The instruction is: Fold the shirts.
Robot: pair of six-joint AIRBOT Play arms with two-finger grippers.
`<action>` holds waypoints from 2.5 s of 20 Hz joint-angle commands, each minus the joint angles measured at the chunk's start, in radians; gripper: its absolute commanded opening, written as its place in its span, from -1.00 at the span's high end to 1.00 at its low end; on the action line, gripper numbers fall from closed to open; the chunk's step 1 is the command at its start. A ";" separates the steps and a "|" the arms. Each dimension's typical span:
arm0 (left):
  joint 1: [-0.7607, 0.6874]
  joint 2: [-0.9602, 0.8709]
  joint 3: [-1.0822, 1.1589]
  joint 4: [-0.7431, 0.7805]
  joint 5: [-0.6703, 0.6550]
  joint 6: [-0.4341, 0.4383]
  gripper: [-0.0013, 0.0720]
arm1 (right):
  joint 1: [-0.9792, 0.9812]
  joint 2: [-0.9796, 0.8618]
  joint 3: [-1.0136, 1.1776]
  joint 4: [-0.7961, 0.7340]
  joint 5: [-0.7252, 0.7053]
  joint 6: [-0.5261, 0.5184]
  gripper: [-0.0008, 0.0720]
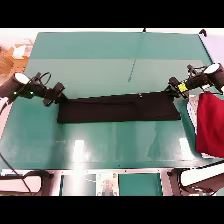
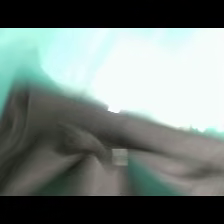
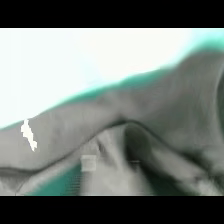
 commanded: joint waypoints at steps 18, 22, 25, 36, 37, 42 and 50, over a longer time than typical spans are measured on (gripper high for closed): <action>0.128 -0.057 0.312 -0.299 -0.233 0.206 0.89 | -0.261 -0.227 0.003 0.248 0.306 -0.612 -0.91; 0.066 -0.057 0.312 -0.334 -0.245 0.278 0.89 | -0.185 -0.252 0.003 0.232 0.296 -0.611 -0.91; -0.044 -0.057 0.312 -0.334 -0.203 0.317 0.89 | -0.148 -0.252 0.003 0.187 0.290 -0.610 -0.55; -0.562 -0.266 0.318 -0.238 0.055 0.374 0.89 | -0.128 -0.004 0.047 0.191 0.307 -0.579 0.94; -0.596 -0.312 0.333 -0.238 0.064 0.374 0.89 | -0.117 0.041 0.056 0.197 0.316 -0.572 0.94; -0.700 -0.481 0.466 -0.232 0.069 0.335 0.89 | -0.040 0.241 0.073 0.214 0.415 -0.499 0.94; -0.729 -0.531 0.566 -0.225 0.126 0.285 0.89 | 0.098 0.425 0.088 0.217 0.491 -0.389 0.93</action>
